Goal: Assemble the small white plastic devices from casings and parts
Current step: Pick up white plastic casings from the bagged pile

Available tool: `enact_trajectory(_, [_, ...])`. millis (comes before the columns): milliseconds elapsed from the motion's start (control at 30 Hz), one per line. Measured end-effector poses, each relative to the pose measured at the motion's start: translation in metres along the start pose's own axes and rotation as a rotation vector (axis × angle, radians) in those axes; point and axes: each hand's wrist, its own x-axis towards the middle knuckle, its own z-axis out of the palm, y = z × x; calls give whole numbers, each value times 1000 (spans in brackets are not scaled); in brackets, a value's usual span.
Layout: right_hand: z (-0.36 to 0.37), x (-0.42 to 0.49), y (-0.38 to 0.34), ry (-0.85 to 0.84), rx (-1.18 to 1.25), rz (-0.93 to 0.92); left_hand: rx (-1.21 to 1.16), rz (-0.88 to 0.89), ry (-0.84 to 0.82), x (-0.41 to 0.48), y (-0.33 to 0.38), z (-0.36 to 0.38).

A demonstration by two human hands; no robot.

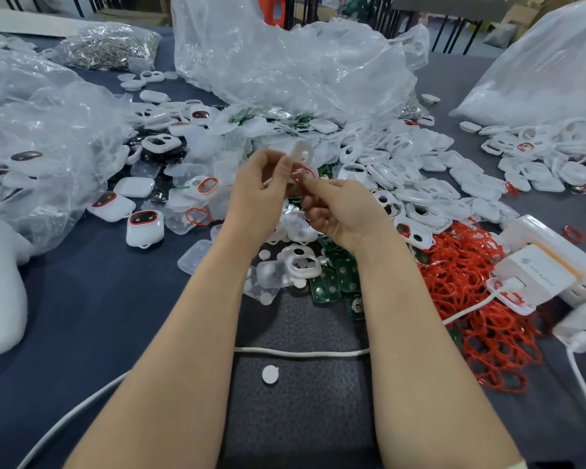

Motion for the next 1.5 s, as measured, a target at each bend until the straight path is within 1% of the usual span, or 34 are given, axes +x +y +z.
enact_trajectory(100, [-2, 1, 0, -42, -27, -18, 9, -5, -12, -1, 2, 3])
enact_trajectory(167, [-2, 2, 2, -50, -43, -60, -45, -37, 12, -2, 2, 4])
enact_trajectory(333, [-1, 4, 5, 21, -205, -123, -83, -89, 8, -3, 3, 3])
enact_trajectory(400, [-1, 4, 6, 87, -322, -150, -46, -104, 14, -3, 2, 3])
enact_trajectory(500, [3, 5, 8, 297, -628, -321, 10, -130, 83, -2, -1, 4])
enact_trajectory(567, [8, 6, 9, 404, -675, -441, 10, -144, 126, -1, -2, 5])
enact_trajectory(633, [14, 6, 9, 431, -711, -486, -38, -162, 151, -1, -2, 6])
enact_trajectory(767, [13, 7, 9, 464, -632, -511, -286, -250, 149, -1, -1, 7])
enact_trajectory(967, [15, 5, 8, 508, -658, -616, -356, -277, 131, -1, 0, 9])
enact_trajectory(1200, [15, 4, 8, 537, -700, -617, -284, -231, 122, -3, 1, 13])
enact_trajectory(1333, [16, 3, 7, 543, -710, -601, -142, -160, 88, -4, -1, 13])
enact_trajectory(1500, [21, 3, 8, 561, -721, -600, -14, -115, 110, -6, -1, 12])
